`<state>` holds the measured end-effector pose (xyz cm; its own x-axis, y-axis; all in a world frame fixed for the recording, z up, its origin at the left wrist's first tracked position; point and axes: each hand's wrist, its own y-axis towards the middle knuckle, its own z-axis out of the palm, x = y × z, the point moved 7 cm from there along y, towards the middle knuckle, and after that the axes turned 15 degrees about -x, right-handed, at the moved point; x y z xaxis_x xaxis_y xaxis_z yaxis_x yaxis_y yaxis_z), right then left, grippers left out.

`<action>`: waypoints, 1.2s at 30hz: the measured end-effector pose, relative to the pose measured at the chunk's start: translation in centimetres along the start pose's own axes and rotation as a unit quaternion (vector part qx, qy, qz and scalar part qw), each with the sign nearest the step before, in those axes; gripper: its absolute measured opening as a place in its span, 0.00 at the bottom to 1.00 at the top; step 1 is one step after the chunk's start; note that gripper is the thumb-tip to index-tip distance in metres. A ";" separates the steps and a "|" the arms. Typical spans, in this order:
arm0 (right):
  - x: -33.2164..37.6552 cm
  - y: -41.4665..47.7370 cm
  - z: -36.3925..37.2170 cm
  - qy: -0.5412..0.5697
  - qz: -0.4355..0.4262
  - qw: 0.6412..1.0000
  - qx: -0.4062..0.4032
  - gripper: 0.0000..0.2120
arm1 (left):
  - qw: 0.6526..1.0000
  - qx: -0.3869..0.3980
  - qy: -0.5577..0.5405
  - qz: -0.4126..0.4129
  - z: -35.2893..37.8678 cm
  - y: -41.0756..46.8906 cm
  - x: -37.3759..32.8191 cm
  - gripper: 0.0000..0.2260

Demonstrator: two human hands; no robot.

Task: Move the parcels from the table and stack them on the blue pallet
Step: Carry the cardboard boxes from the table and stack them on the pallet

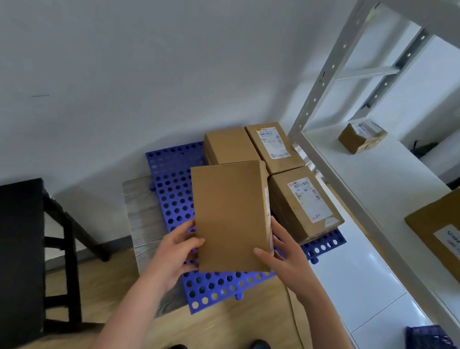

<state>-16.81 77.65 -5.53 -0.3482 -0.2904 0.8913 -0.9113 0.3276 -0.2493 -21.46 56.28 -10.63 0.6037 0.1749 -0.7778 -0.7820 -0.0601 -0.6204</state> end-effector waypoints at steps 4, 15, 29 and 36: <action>-0.9 2.5 -1.1 0.002 -0.004 1.000 0.022 0.36 | 1.000 -0.026 0.013 0.009 2.5 1.0 0.7 0.18; -3.7 10.8 -6.0 -0.129 -0.047 0.986 0.089 0.28 | 0.990 -0.137 0.040 0.004 10.2 2.2 3.8 0.20; -7.4 12.8 -4.7 -0.268 -0.046 0.956 0.106 0.37 | 0.969 -0.202 0.139 0.023 11.6 3.4 6.8 0.25; -8.2 13.0 -3.6 -0.299 -0.018 0.950 0.094 0.40 | 0.963 -0.180 0.187 0.074 11.9 3.9 7.3 0.32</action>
<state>-25.03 87.55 -14.77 -0.3279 -0.7746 0.5407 -0.9283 0.1580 -0.3367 -21.97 68.97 -17.53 0.5567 -0.2245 -0.7998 -0.7995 -0.4062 -0.4425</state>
